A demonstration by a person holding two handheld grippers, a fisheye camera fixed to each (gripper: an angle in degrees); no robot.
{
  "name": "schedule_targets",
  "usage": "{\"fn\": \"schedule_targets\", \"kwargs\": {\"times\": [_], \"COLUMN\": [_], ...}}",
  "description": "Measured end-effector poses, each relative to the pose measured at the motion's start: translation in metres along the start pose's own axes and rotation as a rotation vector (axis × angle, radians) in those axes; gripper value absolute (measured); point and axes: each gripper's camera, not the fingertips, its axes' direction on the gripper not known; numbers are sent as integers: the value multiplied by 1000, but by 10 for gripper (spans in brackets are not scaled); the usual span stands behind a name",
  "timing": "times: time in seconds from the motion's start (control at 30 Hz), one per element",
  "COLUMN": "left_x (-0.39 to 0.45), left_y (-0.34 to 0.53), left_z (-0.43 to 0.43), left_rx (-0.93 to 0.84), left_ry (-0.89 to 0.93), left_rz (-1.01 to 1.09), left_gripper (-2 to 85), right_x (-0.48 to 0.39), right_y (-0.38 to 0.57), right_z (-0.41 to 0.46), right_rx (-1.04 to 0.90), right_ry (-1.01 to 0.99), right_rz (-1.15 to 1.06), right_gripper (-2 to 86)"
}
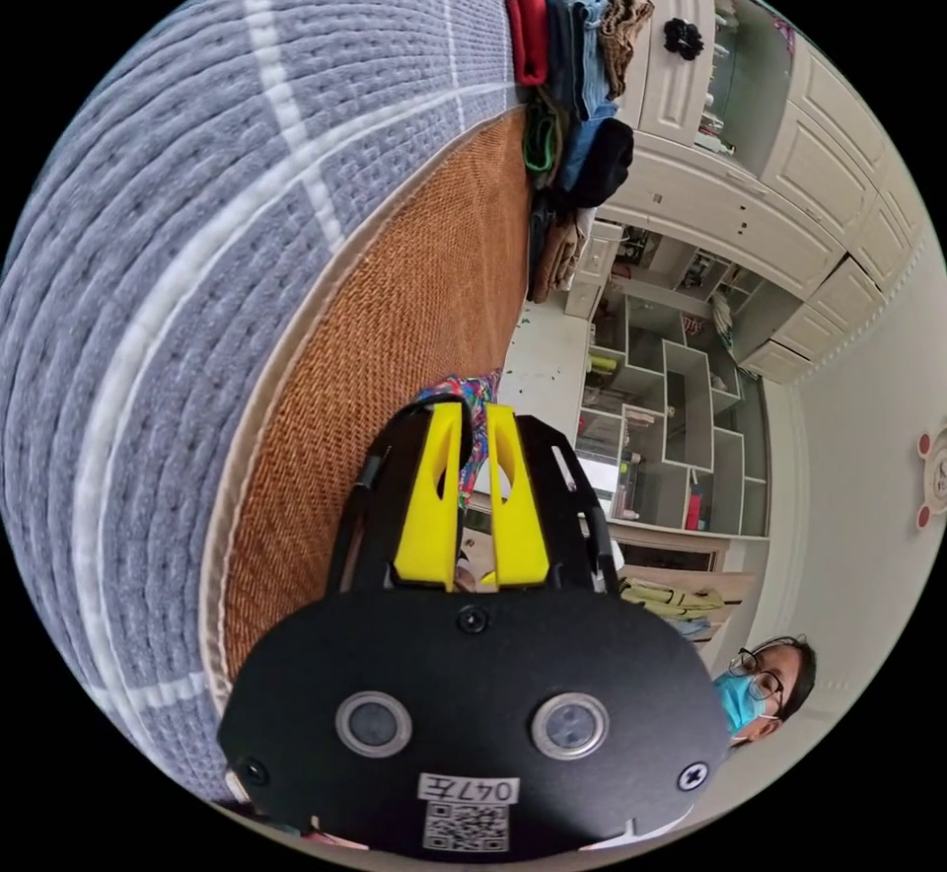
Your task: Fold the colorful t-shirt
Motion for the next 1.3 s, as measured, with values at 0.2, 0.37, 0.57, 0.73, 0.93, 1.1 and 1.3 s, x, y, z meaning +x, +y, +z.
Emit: {"fn": "schedule_targets", "kwargs": {"times": [0.2, 0.37, 0.57, 0.73, 0.93, 1.1, 1.3], "left_x": [-11, -16, -11, -25, -29, -22, -32], "left_y": [21, 36, 41, 55, 64, 69, 66], "left_z": [16, 29, 66, 63, 62, 54, 55], "left_rx": [18, 10, -71, -25, 8, 73, 85], "left_ry": [-1, -9, -162, -83, -7, -74, -107], "left_rz": [38, 75, 124, 82, 95, 103, 24], "left_gripper": [69, 115, 17, -7, -9, -9, -10], "right_x": [16, 44, 88, 114, 107, 87, 81], "right_y": [47, 95, 152, 159, 150, 129, 117], "right_z": [56, 58, 42, 71, 93, 72, 111], "right_rx": [-19, 146, 312, 282, 318, 363, 200], "right_ry": [1, -12, -14, -143, -205, -12, 30], "right_rz": [161, 311, 472, 560, 563, 519, 559], "right_gripper": [58, 70, 52, 45, -6, -9, 17]}}
